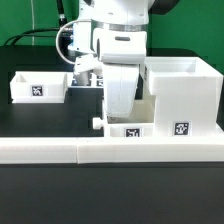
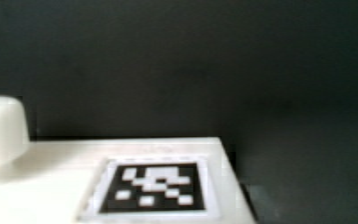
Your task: Assemble drawer
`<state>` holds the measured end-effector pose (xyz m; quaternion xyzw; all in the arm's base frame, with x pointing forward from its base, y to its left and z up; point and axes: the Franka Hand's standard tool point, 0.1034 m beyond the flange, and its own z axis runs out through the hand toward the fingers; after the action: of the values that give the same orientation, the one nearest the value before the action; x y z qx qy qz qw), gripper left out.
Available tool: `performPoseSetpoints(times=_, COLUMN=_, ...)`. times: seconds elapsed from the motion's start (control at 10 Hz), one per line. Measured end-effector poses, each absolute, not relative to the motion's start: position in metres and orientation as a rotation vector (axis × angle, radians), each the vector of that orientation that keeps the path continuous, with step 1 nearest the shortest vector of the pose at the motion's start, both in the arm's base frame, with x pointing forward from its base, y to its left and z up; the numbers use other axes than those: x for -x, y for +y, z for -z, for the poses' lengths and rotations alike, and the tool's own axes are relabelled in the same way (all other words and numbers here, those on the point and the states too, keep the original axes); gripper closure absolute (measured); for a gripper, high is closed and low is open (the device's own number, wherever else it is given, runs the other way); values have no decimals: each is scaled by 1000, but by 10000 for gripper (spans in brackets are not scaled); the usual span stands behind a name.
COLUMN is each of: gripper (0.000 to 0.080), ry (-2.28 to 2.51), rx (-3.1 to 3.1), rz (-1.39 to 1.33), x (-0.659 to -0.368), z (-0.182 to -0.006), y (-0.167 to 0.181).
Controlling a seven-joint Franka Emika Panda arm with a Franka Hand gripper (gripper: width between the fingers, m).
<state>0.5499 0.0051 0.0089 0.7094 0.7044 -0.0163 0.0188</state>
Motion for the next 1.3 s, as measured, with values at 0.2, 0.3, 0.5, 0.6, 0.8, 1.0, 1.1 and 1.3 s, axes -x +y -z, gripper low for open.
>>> performPoseSetpoints(times=0.2, gripper=755, ry=2198, rx=-2191, rz=55, x=-550, z=-9, y=6)
performPoseSetpoints(times=0.3, gripper=755, ry=2232, rx=-2163, rz=73, x=-552, z=-9, y=10)
performPoseSetpoints(times=0.5, gripper=755, ry=2233, rx=-2159, rz=83, x=-552, z=-8, y=12)
performPoseSetpoints(times=0.6, gripper=755, ry=2220, rx=-2164, rz=87, x=-552, z=-8, y=12)
performPoseSetpoints(times=0.8, gripper=755, ry=2205, rx=-2181, rz=87, x=-552, z=-8, y=12)
performPoseSetpoints(times=1.0, gripper=576, ry=2201, rx=-2188, rz=98, x=-553, z=-12, y=10)
performPoseSetpoints(times=1.1, gripper=442, ry=2188, rx=-2198, rz=97, x=-556, z=-16, y=11)
performPoseSetpoints(times=1.3, gripper=261, ry=2182, rx=-2219, rz=141, x=-561, z=-34, y=13)
